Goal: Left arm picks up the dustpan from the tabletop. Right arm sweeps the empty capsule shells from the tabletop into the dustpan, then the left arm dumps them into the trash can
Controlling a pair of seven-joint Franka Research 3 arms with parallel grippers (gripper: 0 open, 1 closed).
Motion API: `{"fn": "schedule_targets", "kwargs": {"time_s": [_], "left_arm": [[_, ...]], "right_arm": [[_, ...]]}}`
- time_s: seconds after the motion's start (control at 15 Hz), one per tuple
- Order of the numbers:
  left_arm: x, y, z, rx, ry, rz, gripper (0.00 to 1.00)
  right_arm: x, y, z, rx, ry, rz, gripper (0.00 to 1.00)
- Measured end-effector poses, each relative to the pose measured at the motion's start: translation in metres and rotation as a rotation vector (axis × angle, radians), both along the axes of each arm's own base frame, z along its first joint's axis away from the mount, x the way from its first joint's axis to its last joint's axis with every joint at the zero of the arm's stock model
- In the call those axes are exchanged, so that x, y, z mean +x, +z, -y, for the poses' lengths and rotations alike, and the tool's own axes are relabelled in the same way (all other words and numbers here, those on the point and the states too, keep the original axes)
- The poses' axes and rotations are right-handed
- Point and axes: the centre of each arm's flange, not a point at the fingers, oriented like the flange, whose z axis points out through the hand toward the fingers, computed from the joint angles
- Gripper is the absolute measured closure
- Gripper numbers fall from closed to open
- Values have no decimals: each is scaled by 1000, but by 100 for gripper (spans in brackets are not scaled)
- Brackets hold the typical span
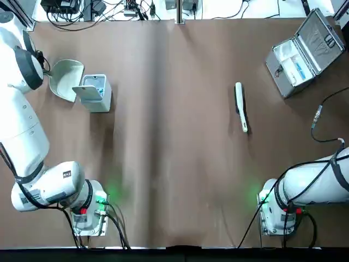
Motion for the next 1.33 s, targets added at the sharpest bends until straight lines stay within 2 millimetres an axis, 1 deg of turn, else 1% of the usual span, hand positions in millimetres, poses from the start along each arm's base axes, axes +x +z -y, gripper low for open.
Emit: {"fn": "schedule_targets", "kwargs": {"time_s": [0.07, 0.2, 0.27, 0.33, 0.4, 0.47, 0.53, 0.67, 0.73, 0.87, 0.93, 1.0, 1.07, 1.13, 1.33], "left_arm": [[0, 0, 0, 1, 0, 2, 59], [0, 0, 0, 2, 2, 4, 41], [0, 0, 0, 2, 5, 5, 36], [0, 0, 0, 2, 6, 5, 36], [0, 1, 0, 2, 7, 6, 33], [1, 1, 0, 3, 7, 8, 33], [1, 3, 0, 4, 7, 11, 30], [4, 12, 0, 8, 4, 23, 13], [6, 34, 3, -1, -6, 23, 0], [8, 68, 11, -15, -32, 24, 0], [10, 87, 17, -21, -53, 28, 0], [14, 107, 30, -29, -80, 34, 0], [19, 125, 46, -35, -106, 38, 0], [25, 143, 67, -36, -142, 33, 0], [37, 188, 135, -59, -253, 18, 0]], "right_arm": [[0, 0, 0, 0, 0, 0, 2], [0, 0, 0, 0, -1, 0, 2], [0, 0, 0, 0, 0, 0, 2], [0, 0, 0, 0, 0, 0, 2], [0, 0, 0, 0, 0, 0, 2], [0, 0, 0, 0, 0, 0, 2], [0, 0, 0, 0, 0, 0, 2], [0, 0, 1, 0, 0, 0, 2], [0, 0, 1, 0, 0, 0, 2], [0, 0, 1, 0, 0, 0, 2], [0, 0, 1, 0, 0, 0, 2], [0, 0, 1, 0, 0, 0, 2], [0, 0, 1, 0, 0, 0, 2], [0, 0, 1, 0, -1, 0, 2], [0, 0, 1, 0, 0, 0, 2]]}}
